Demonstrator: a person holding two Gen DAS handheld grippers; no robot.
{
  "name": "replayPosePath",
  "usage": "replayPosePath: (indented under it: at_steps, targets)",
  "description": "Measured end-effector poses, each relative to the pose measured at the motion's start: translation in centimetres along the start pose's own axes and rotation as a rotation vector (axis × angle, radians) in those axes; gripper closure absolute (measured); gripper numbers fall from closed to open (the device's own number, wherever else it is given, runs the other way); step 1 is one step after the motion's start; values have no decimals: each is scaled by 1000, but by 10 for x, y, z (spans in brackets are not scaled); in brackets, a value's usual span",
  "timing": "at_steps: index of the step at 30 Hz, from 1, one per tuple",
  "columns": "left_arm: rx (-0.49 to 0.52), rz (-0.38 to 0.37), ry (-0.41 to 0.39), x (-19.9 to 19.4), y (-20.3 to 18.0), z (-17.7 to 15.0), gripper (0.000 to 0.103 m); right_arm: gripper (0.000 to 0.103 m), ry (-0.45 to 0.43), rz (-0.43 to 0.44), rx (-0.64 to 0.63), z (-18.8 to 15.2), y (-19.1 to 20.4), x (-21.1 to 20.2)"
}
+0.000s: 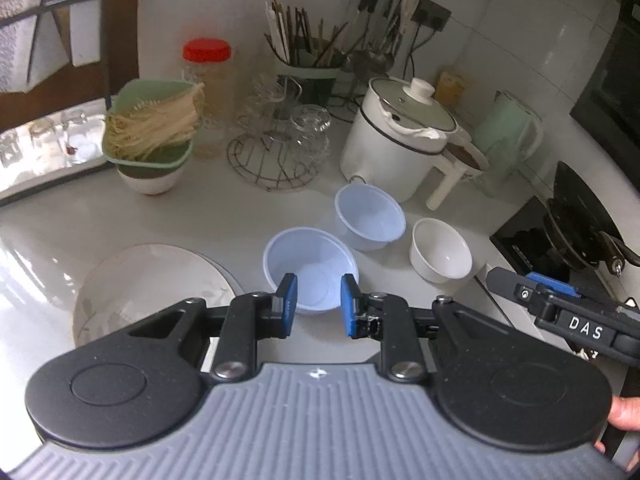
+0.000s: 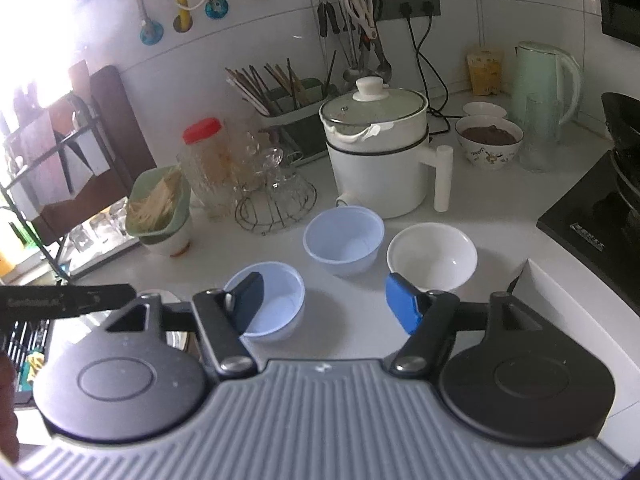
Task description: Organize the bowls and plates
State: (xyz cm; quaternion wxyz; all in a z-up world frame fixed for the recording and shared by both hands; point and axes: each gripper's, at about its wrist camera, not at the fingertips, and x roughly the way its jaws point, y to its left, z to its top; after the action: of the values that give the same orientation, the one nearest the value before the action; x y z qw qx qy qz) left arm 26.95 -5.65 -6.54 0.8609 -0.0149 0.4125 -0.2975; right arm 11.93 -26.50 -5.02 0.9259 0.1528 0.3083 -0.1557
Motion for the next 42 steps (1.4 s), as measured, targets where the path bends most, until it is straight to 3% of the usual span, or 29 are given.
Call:
replayPosePath:
  at_steps: [19, 34, 42]
  targets:
    - [11, -57, 74, 69, -13, 36, 72, 34, 31, -58, 21, 22, -20, 32]
    - [43, -47, 171, 165, -41, 87, 56, 34, 138, -59, 34, 56, -65, 112]
    - [64, -66, 236, 221, -46, 101, 54, 34, 163, -38, 41, 65, -80, 156]
